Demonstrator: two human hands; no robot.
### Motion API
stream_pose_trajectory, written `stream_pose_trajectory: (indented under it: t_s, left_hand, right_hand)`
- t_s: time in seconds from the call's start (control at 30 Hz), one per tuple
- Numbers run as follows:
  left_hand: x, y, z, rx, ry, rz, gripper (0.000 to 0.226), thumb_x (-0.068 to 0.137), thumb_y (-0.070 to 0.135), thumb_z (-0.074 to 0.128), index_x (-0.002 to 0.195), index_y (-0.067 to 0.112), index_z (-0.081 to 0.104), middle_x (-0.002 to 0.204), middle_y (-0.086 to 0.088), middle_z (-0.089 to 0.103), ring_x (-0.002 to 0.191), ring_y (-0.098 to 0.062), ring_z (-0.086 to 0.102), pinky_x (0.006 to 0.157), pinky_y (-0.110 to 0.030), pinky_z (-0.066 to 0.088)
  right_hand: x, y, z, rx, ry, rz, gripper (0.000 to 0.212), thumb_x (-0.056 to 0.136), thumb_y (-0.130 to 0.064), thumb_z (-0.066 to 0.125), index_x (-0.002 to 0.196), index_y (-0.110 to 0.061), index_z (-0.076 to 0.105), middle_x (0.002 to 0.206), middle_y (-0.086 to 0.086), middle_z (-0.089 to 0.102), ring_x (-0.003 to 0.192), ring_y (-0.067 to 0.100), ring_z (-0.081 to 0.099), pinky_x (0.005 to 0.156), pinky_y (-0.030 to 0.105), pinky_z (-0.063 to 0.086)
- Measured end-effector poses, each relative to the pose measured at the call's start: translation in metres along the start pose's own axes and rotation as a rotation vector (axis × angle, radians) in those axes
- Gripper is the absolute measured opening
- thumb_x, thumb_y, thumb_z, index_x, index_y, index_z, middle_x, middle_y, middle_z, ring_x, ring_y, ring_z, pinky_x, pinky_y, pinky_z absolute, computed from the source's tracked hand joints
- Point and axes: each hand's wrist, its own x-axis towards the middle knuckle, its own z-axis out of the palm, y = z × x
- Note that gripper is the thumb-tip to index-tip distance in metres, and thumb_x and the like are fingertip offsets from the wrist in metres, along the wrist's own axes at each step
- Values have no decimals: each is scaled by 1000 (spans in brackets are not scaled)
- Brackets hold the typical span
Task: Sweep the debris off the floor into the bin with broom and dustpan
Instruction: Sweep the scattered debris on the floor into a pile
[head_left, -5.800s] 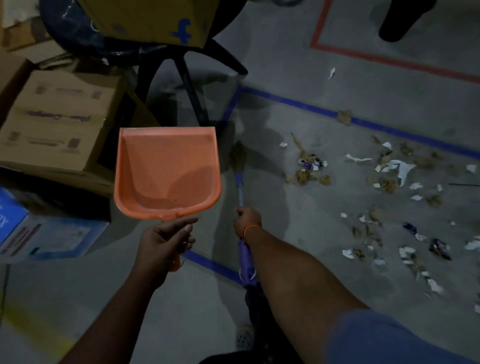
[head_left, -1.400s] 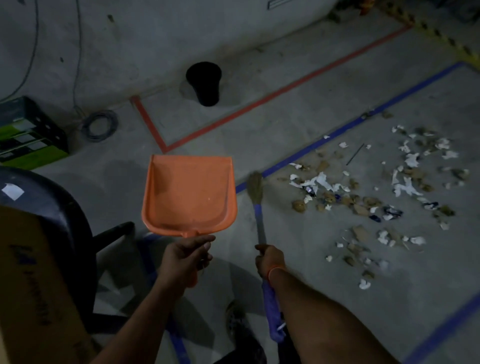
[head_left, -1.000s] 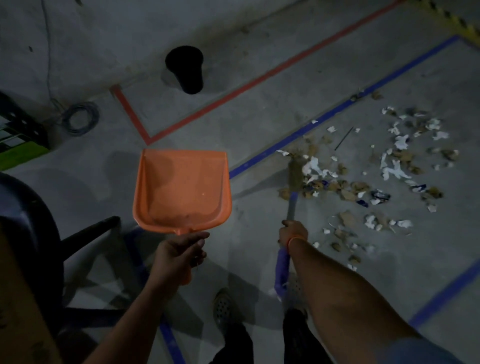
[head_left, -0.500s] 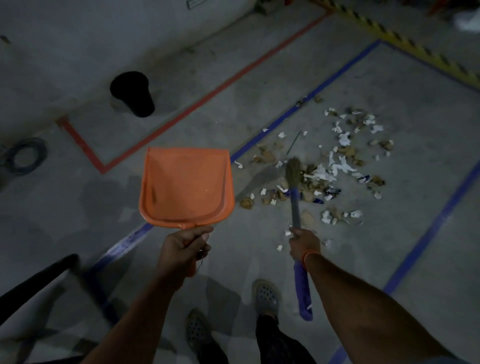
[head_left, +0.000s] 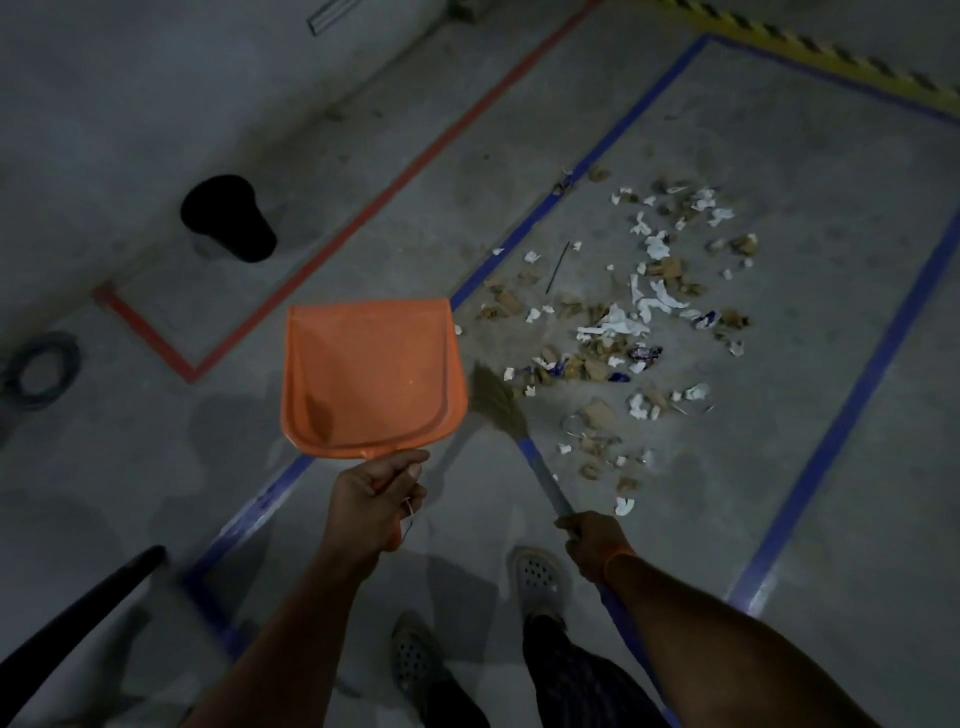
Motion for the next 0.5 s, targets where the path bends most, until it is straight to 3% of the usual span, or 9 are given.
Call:
stream_pose_trajectory:
  t_s: [0.33, 0.5]
  left_hand:
    - [1, 0, 7, -10, -16, 4, 17, 95, 1, 61, 106, 5, 74, 71, -9, 66, 64, -15, 62, 63, -25, 55]
    - [5, 1, 9, 20, -37, 1, 18, 94, 3, 62, 108, 6, 74, 74, -13, 67, 68, -18, 63, 66, -29, 54]
  right_hand:
    - [6, 4, -54, 141, 286, 49, 47, 82, -7, 58, 127, -19, 64, 116, 14, 68, 98, 32, 68, 88, 40, 57]
    - [1, -6, -52, 120, 310, -17, 45, 85, -9, 59, 128, -22, 63, 116, 14, 68, 97, 31, 68, 89, 41, 57]
